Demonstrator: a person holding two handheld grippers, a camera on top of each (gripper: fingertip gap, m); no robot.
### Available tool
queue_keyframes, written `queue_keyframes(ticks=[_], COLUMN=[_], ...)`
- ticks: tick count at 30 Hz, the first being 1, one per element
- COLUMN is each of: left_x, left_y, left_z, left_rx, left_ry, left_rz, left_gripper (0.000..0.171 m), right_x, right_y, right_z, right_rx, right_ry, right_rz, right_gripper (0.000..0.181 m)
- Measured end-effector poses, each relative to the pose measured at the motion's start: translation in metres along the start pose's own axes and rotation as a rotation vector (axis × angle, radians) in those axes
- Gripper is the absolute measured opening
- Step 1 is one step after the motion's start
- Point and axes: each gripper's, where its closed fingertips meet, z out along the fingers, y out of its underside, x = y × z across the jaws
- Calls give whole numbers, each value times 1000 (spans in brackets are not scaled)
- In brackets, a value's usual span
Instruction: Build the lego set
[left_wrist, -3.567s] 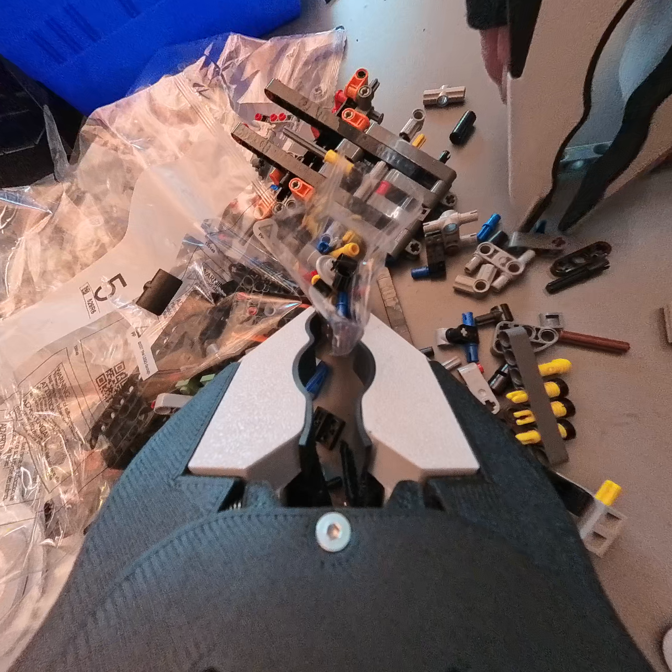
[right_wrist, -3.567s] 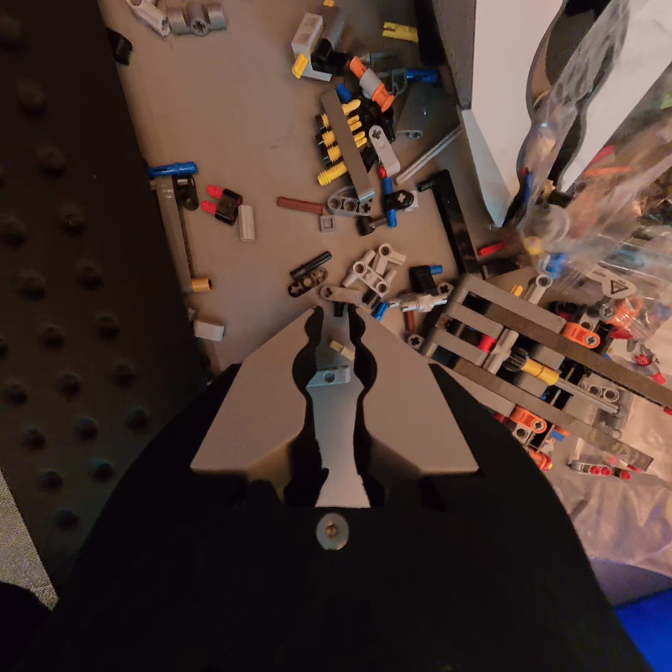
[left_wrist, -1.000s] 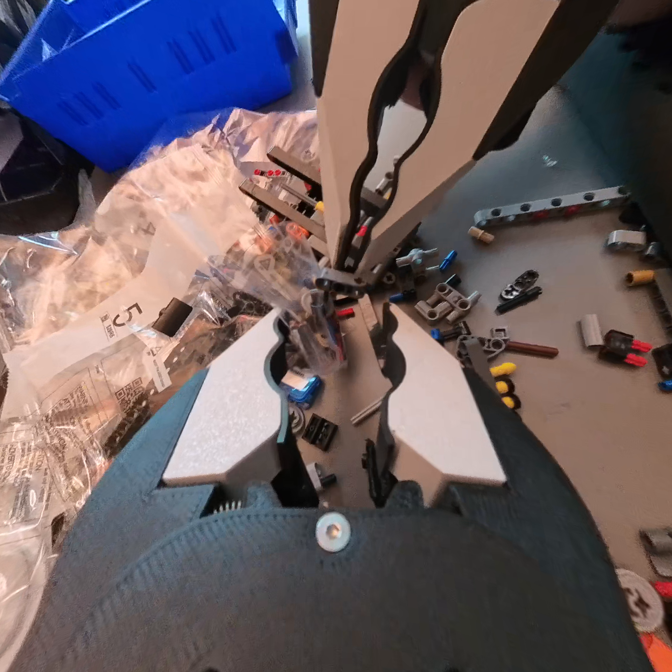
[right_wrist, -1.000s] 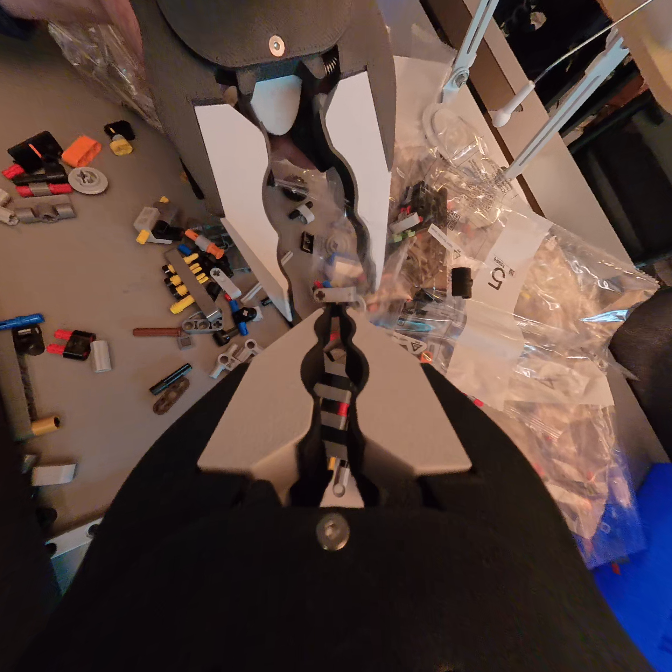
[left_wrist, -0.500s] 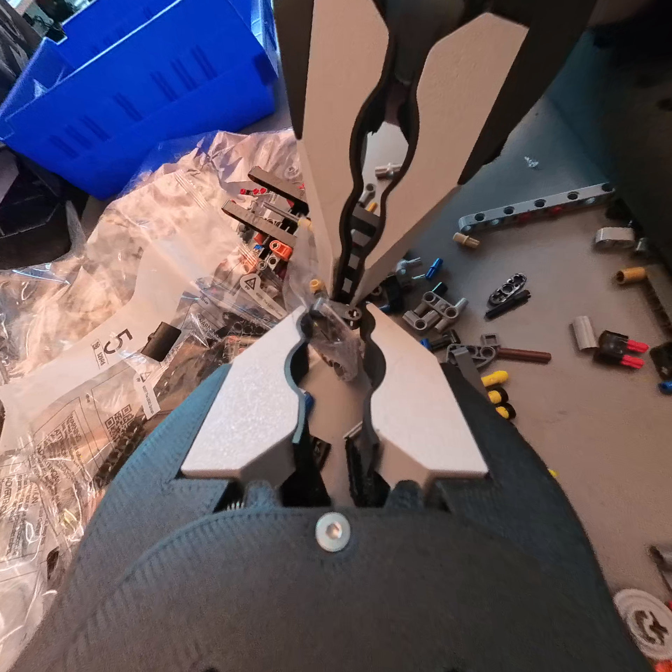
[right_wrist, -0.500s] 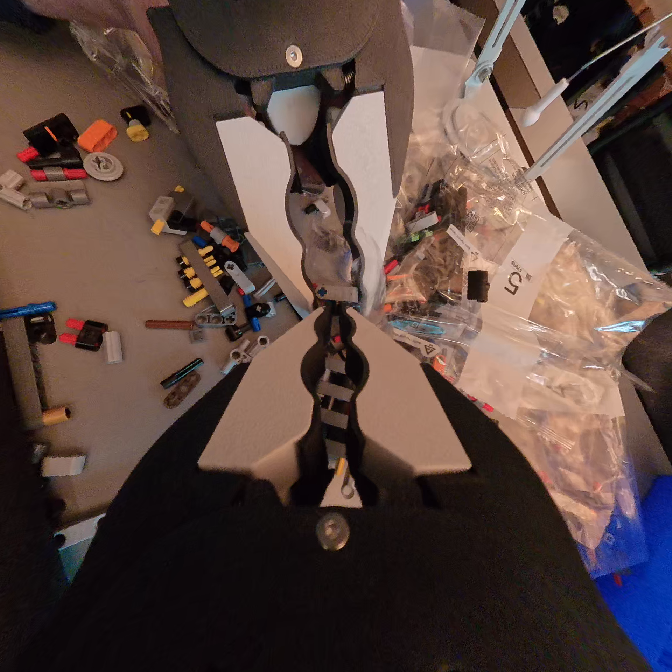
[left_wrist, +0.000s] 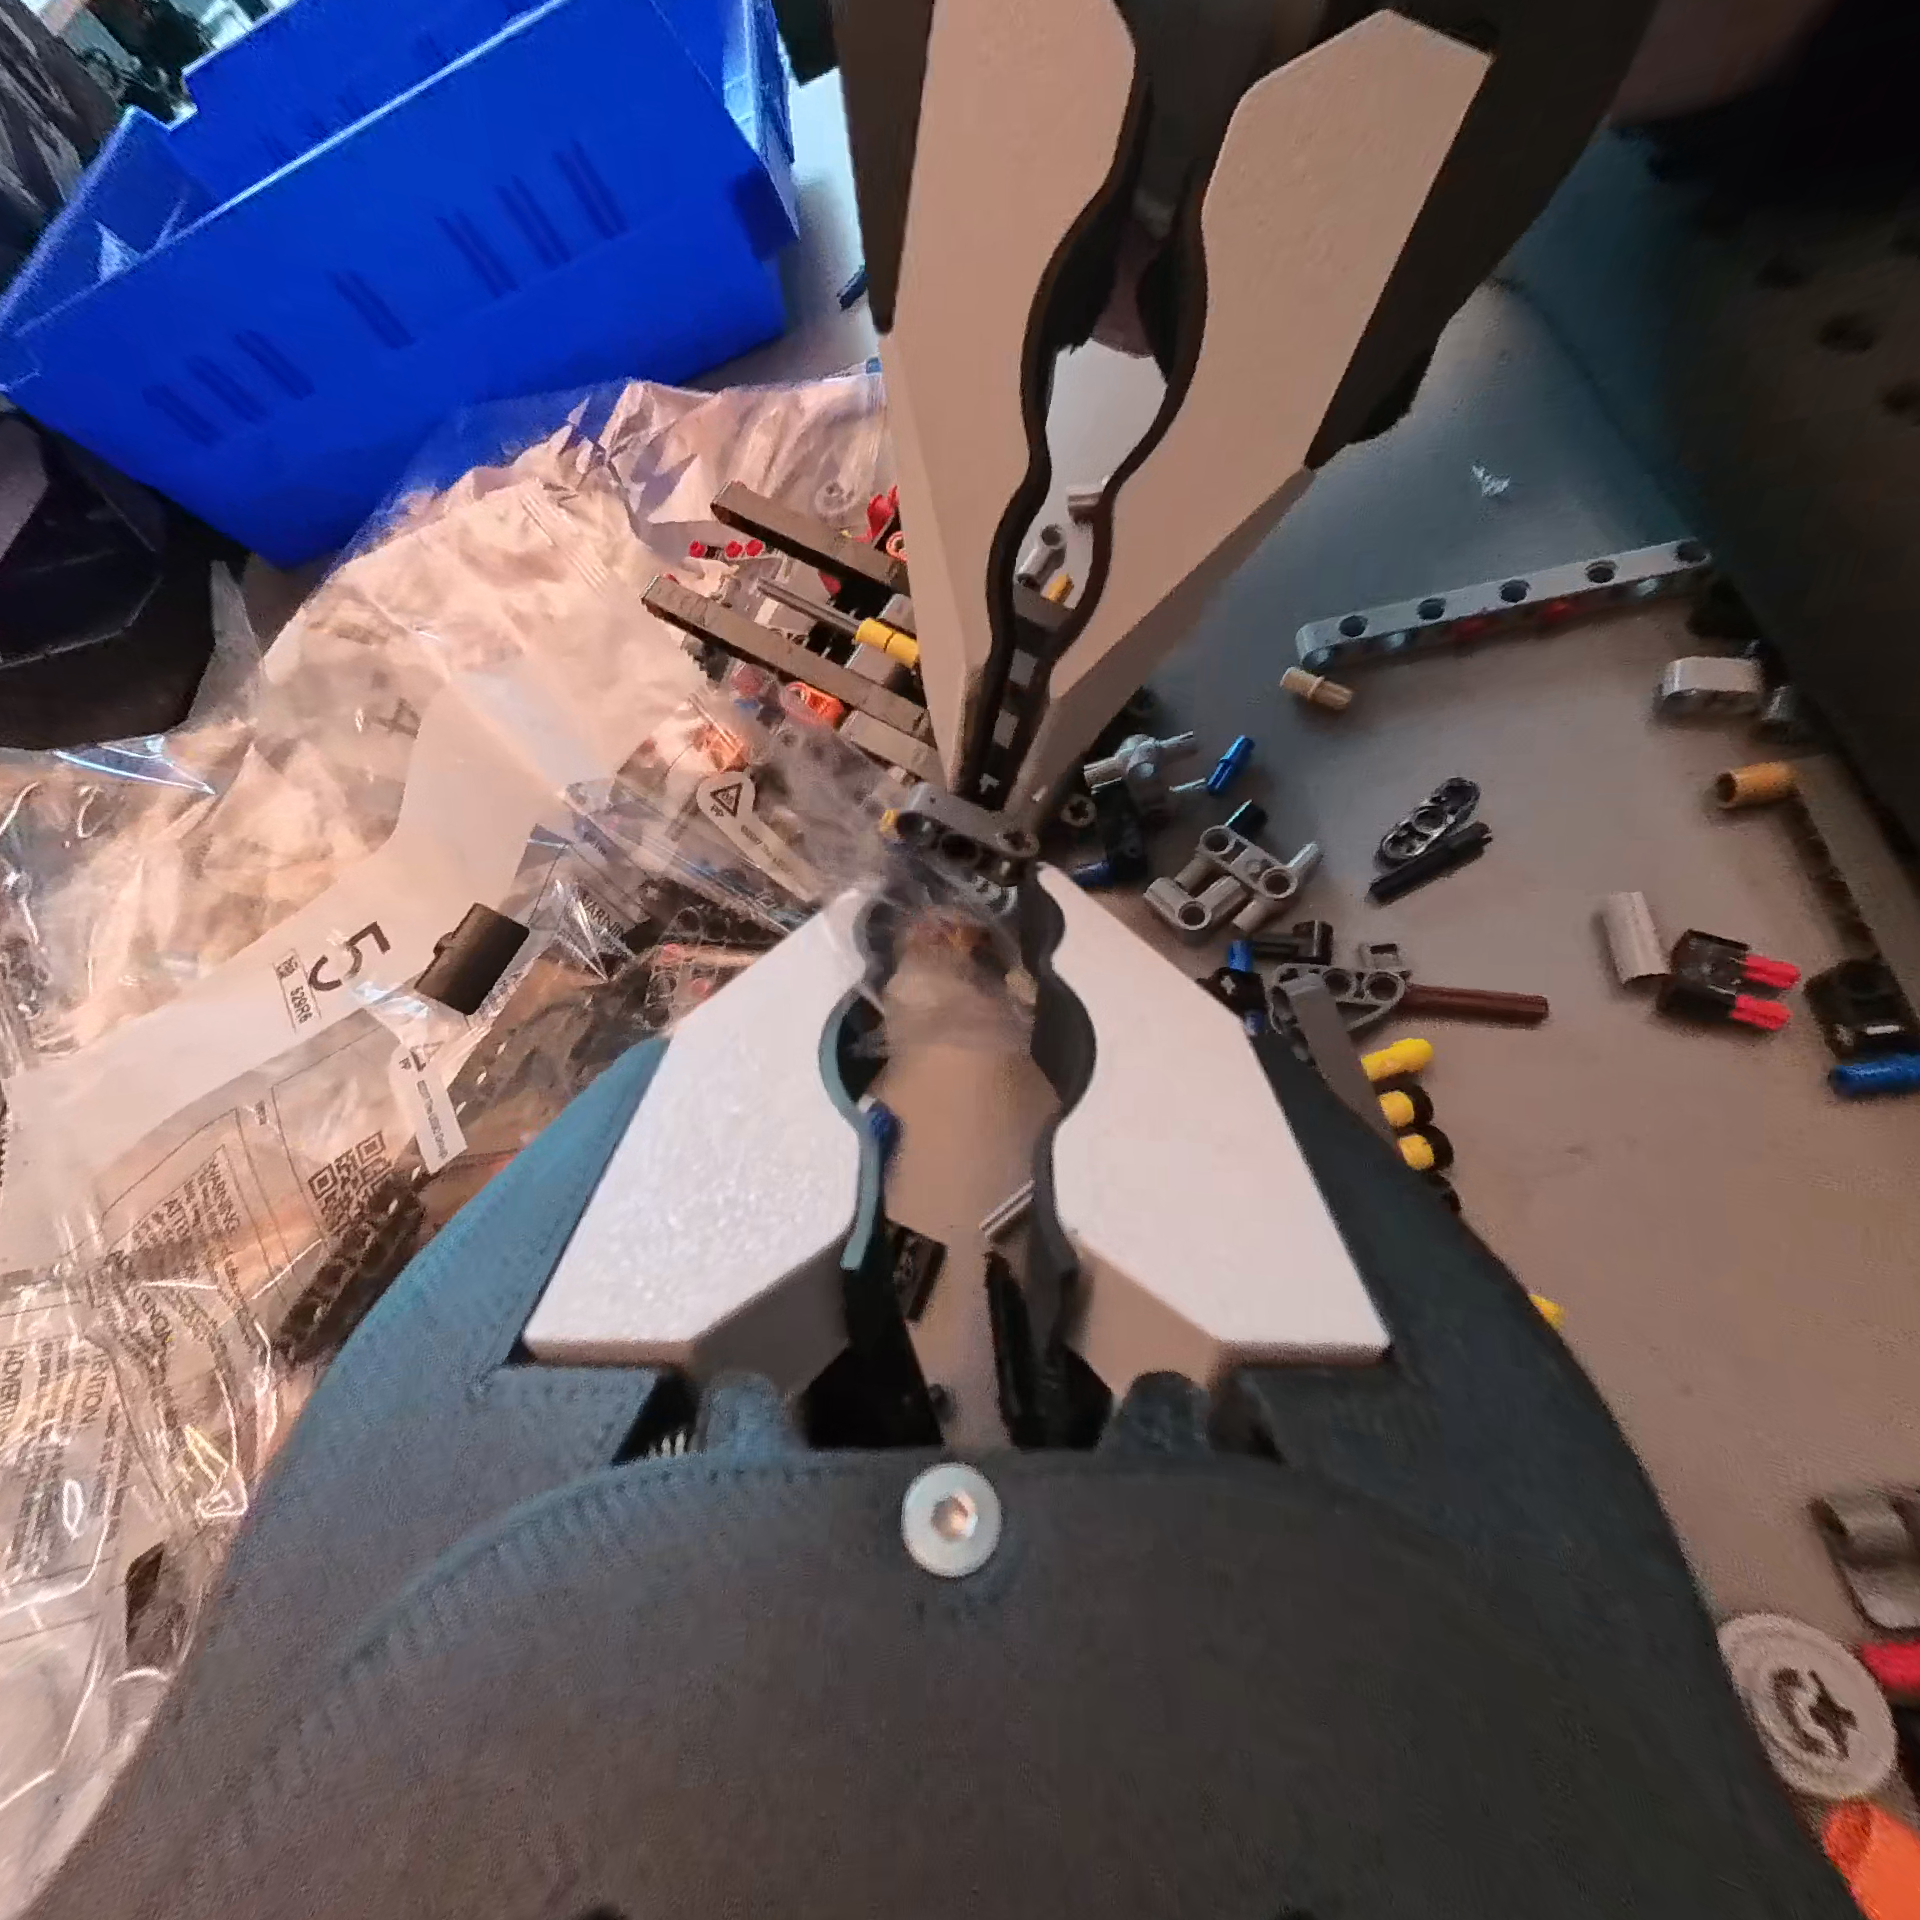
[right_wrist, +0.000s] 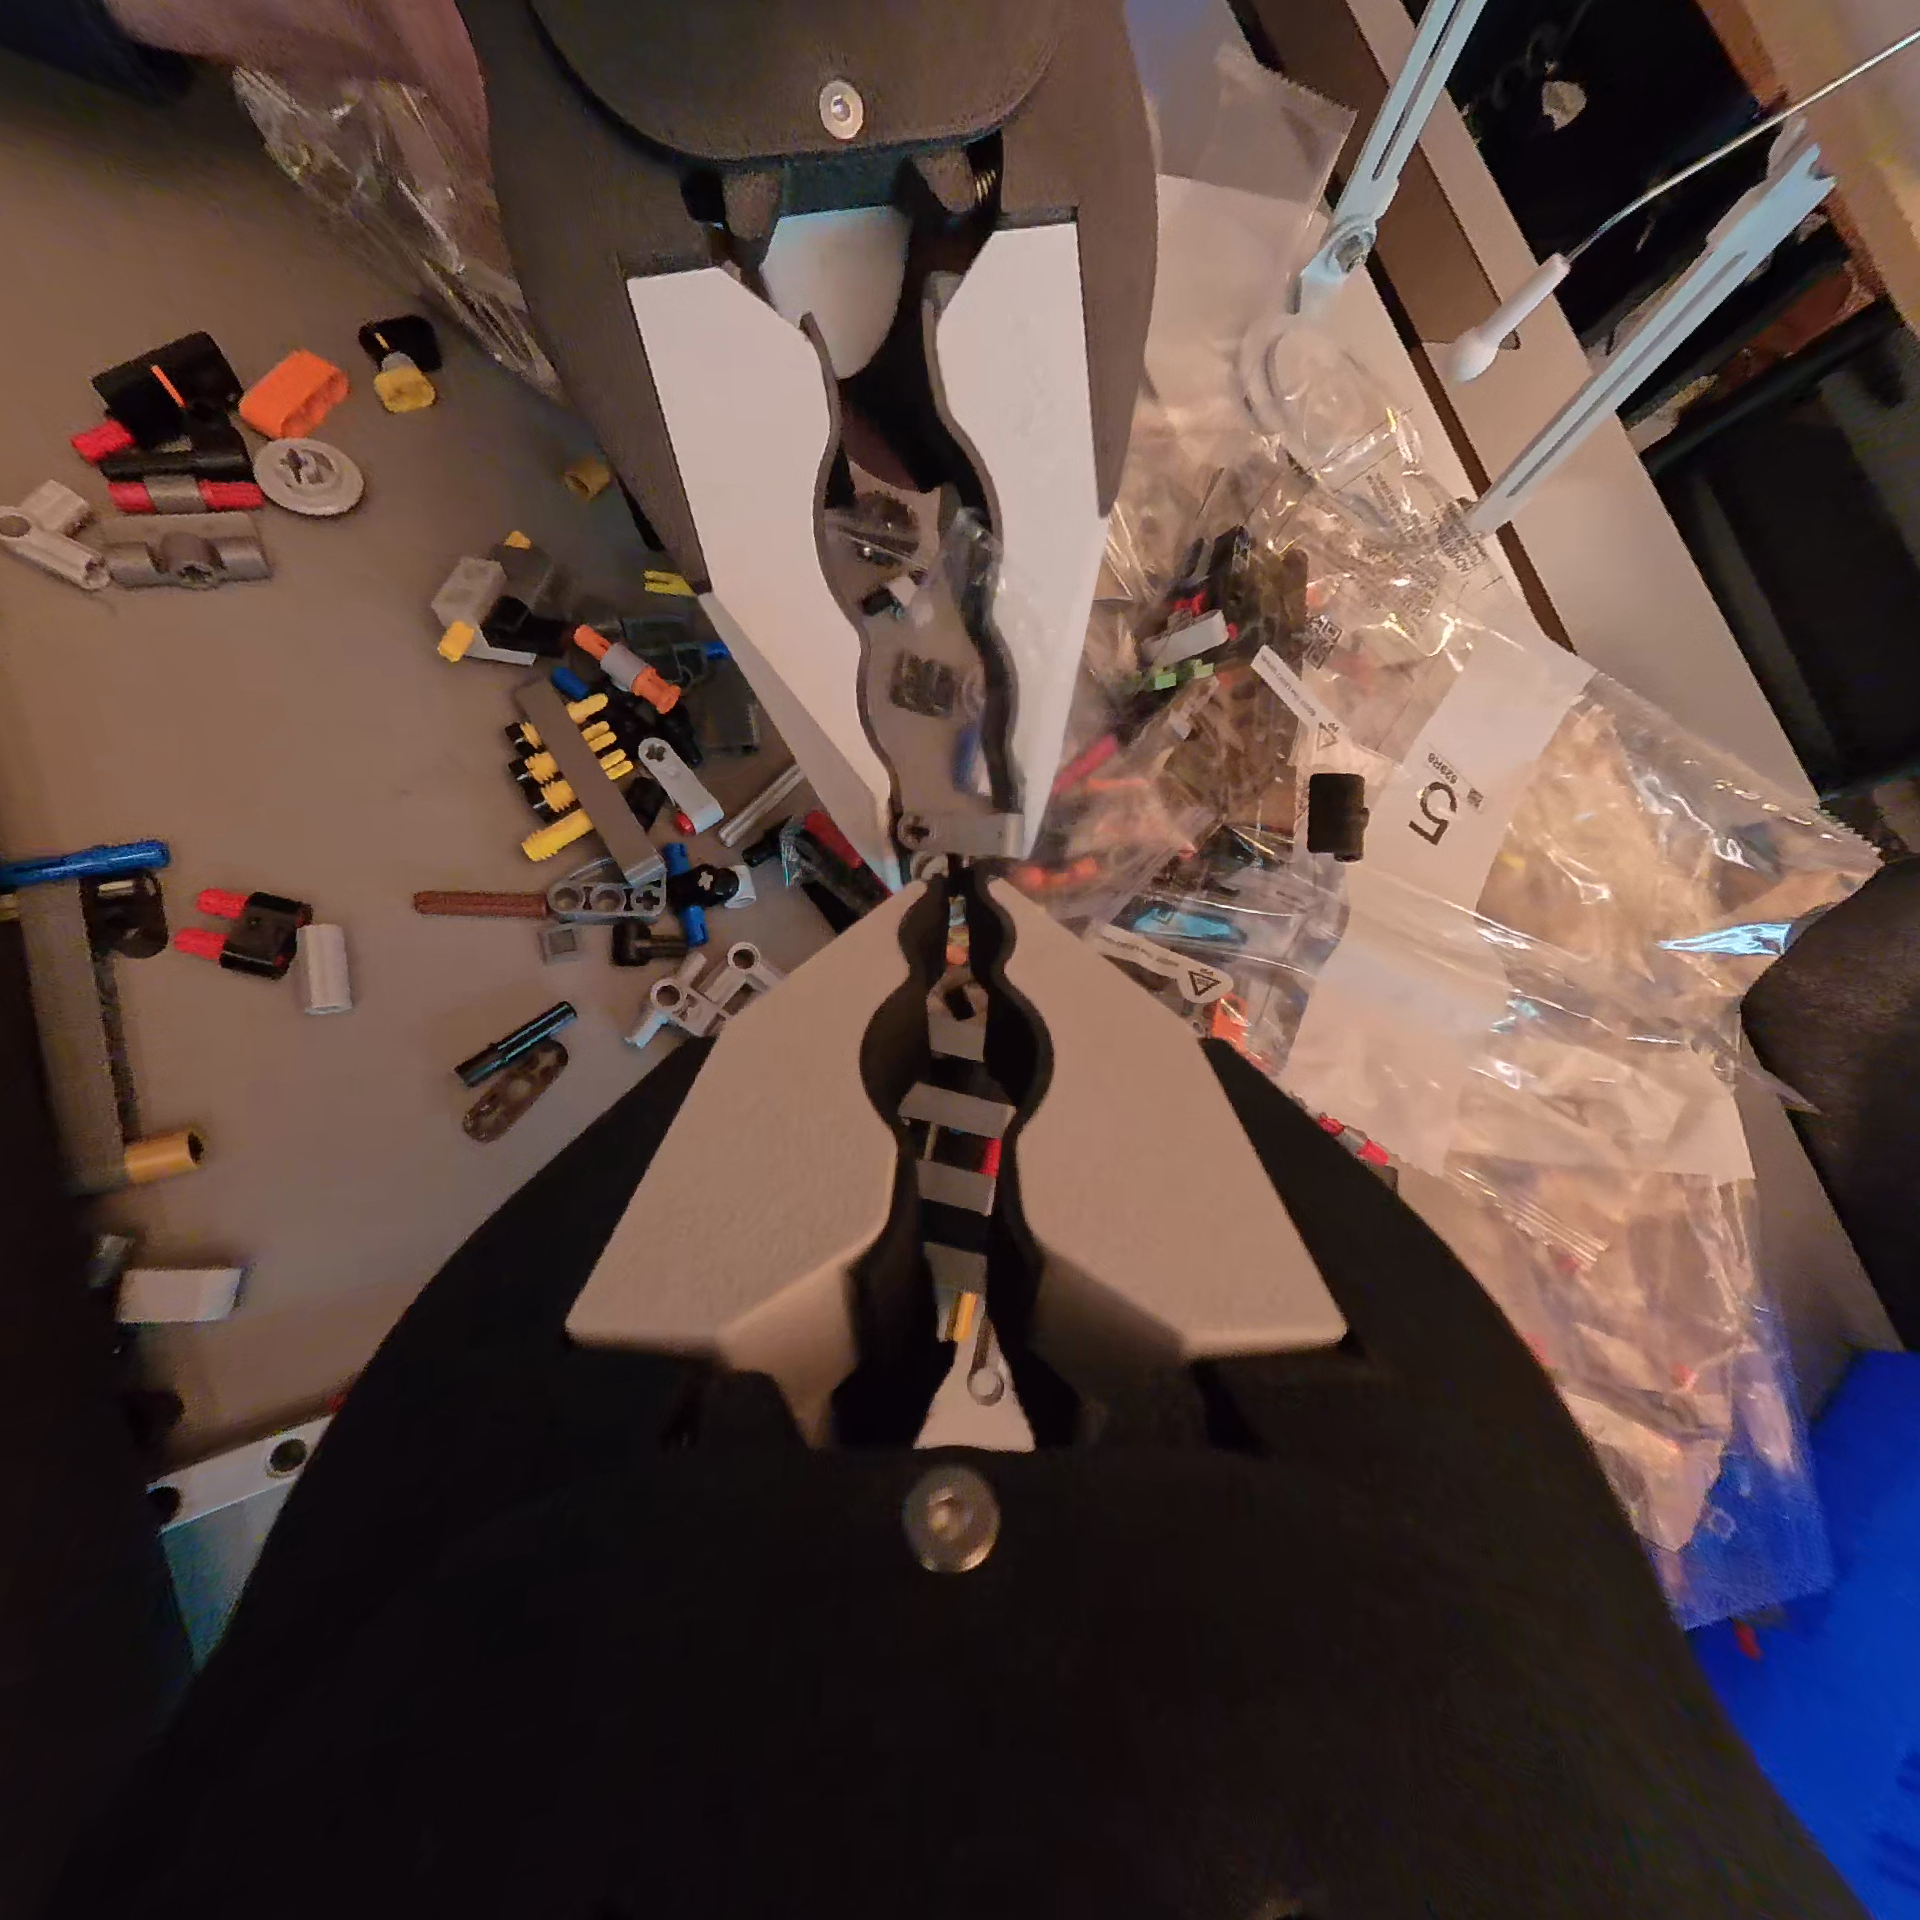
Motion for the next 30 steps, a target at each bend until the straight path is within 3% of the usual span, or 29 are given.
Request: queue_keyframes(ticks=[10,16,21,26,30], left_x=[-5,0,-11,-15,-18], left_y=[7,2,6,-2,9], left_z=[1,5,-2,-5,-5], left_rx=[-23,-26,-35,-23,-75], left_ry=[-17,-15,-57,-98,-114], left_rz=[-20,-1,-5,26,21], left_gripper=[23,24,9,33,41], right_x=[14,18,14,6,2], right_y=[-17,-13,-8,4,10], right_z=[-17,-15,-13,-4,1], right_rx=[130,113,109,32,-12], right_ry=[39,68,18,-5,-14], right_rz=[57,61,90,49,20], right_gripper=[0,0,0,0,0])
